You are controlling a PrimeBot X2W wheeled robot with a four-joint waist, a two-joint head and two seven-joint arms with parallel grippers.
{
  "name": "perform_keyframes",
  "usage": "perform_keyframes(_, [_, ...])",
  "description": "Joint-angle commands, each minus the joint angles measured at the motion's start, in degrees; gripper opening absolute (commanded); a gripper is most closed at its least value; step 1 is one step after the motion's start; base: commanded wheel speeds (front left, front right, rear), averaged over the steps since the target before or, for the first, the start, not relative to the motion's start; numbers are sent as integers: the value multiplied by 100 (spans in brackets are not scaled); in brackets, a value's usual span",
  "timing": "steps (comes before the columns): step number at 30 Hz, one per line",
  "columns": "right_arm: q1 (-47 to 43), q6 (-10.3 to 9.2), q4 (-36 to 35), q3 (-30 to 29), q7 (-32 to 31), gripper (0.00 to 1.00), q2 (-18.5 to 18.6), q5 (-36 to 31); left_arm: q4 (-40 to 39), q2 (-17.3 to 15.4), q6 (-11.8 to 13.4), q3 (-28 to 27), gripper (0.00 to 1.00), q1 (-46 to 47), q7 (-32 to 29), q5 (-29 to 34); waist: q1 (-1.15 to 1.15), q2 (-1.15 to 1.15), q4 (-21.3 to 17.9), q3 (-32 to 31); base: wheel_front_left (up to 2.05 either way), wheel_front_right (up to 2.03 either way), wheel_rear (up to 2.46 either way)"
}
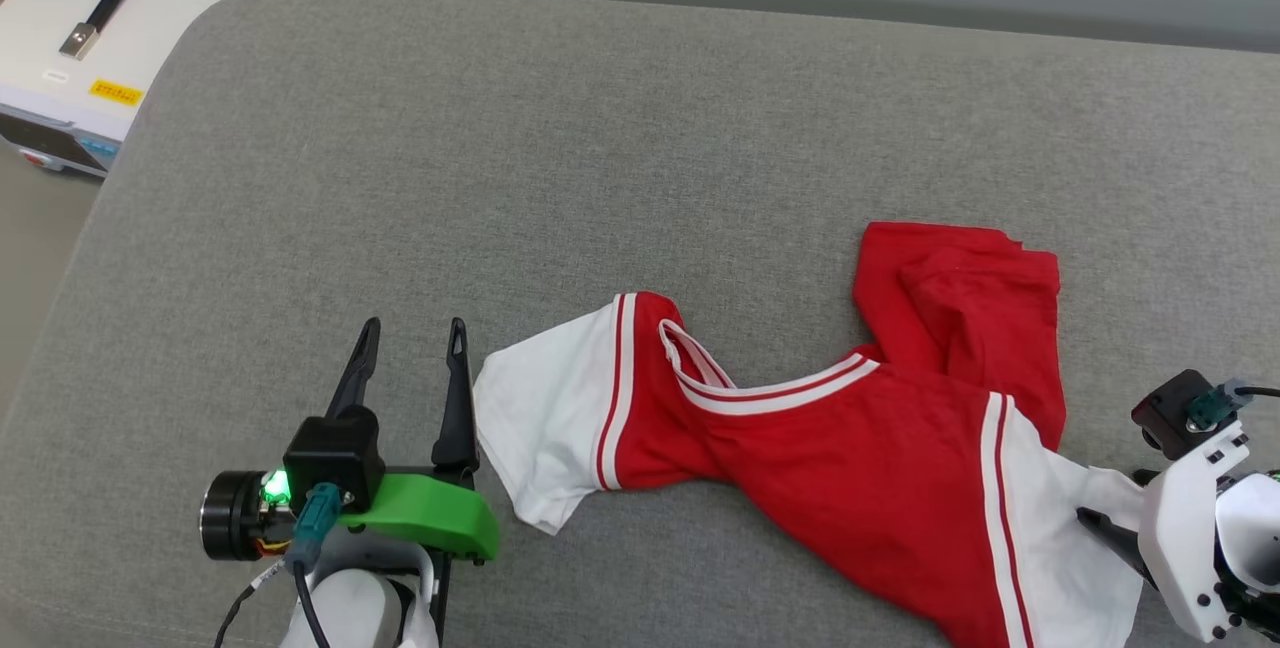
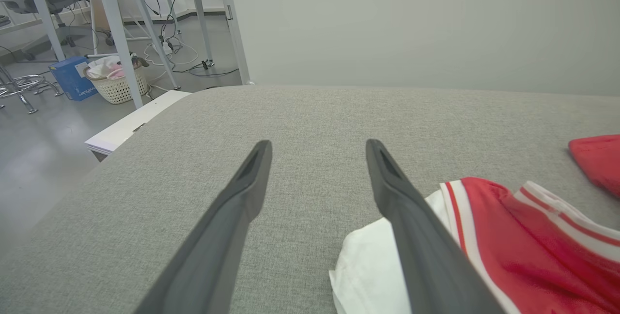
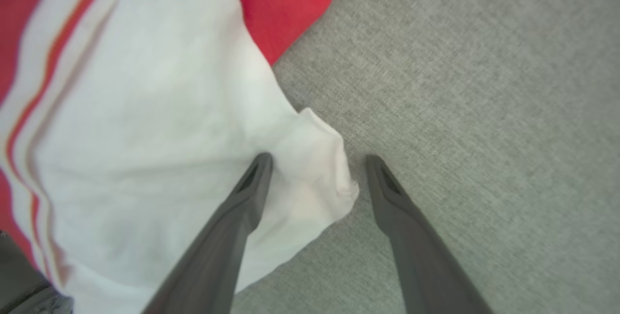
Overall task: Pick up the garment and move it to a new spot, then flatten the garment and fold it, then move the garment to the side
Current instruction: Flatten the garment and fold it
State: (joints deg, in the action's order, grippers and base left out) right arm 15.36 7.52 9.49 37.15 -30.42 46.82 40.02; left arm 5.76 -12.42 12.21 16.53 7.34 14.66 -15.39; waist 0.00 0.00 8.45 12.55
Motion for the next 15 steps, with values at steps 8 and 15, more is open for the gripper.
perform_keyframes(8, [400, -3, 490, 662, 402, 1, -186, 336, 233, 333, -375, -444, 100, -124, 33, 403, 0, 0, -31, -8, 0, 0, 0])
perform_keyframes(15, [1090, -3, 522, 128, 1258, 0, -150, 661, 341, 482, -590, -686, 100, -192, 34, 623, 0, 0, -143, -179, 0, 0, 0])
